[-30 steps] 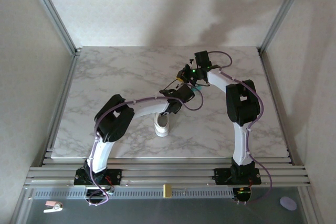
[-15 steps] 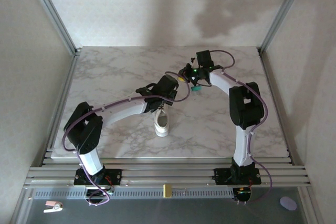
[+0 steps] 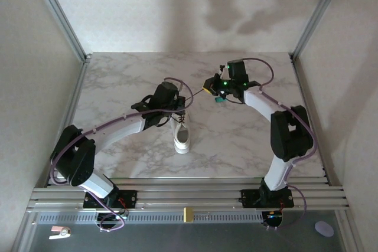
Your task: Tie the shoes
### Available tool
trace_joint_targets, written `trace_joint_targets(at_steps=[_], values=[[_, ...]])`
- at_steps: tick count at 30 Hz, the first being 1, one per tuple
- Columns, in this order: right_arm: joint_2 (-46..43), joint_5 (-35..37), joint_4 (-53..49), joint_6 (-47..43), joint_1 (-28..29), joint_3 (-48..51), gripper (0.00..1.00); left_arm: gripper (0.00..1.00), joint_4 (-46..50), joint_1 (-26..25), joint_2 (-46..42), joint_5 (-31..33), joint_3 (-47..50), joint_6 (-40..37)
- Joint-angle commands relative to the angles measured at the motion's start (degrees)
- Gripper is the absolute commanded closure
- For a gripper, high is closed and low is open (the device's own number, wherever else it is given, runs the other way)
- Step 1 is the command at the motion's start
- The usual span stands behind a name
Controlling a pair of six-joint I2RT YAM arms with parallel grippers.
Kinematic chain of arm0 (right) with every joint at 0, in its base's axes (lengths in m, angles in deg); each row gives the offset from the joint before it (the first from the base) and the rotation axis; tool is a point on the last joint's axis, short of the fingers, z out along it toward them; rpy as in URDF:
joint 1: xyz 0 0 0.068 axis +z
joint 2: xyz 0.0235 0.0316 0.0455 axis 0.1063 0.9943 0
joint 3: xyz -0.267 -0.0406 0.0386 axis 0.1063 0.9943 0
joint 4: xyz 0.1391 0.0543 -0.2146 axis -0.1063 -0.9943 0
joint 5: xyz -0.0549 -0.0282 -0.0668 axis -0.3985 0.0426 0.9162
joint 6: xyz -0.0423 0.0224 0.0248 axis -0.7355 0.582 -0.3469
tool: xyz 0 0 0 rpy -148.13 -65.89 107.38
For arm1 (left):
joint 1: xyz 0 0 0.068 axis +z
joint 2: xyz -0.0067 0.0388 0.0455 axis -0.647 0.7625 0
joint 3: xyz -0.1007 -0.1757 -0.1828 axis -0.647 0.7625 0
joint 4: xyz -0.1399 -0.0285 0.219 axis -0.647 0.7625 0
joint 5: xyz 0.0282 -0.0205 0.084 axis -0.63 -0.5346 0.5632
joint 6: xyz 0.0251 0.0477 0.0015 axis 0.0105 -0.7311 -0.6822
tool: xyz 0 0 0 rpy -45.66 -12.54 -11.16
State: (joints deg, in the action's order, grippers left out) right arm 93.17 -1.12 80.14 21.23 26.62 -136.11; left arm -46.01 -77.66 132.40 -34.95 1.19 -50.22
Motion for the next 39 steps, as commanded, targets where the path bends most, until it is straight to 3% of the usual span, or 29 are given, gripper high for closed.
trace_joint_targets(at_steps=[1, 9, 13, 14, 18, 22, 26, 31, 39], values=[[-4.04, 2.50, 3.77, -2.17, 0.23, 2.07, 1.00, 1.00, -3.07, 0.16, -2.17, -3.12, 1.91, 1.71], [-3.12, -7.07, 13.48, 0.35, 1.04, 1.07, 1.00, 1.00, -4.41, 0.33, -3.24, -4.97, 3.63, 1.75], [-1.60, -5.16, 8.33, -0.89, 1.83, -2.67, 1.00, 1.00, -4.04, 0.60, -2.30, -6.40, 3.12, 0.25], [-1.27, -3.55, 5.99, -1.57, 1.96, -3.53, 1.00, 0.94, -3.60, 0.60, -1.89, -6.83, 2.50, -0.40], [0.14, 1.58, -1.10, -3.30, 1.82, -5.45, 1.00, 0.44, -3.83, 0.52, 0.91, -11.20, 0.97, -4.09], [1.27, 2.28, -2.82, -3.53, 1.74, -5.91, 1.00, 0.34, -0.31, -1.31, 5.44, -11.65, -3.63, -8.71], [1.68, 2.87, -3.96, -3.42, 1.54, -6.23, 1.00, 0.33, 5.01, -4.48, 10.37, -5.73, -9.82, -12.30], [1.58, 3.33, -4.44, -2.65, 0.84, -5.76, 1.00, 0.39, 11.50, -7.24, 15.96, 1.20, -15.94, -15.76], [1.67, 2.87, -4.45, -2.40, 0.17, -5.69, 1.00, 0.47, 15.53, -9.39, 18.71, 5.34, -18.56, -17.56]])
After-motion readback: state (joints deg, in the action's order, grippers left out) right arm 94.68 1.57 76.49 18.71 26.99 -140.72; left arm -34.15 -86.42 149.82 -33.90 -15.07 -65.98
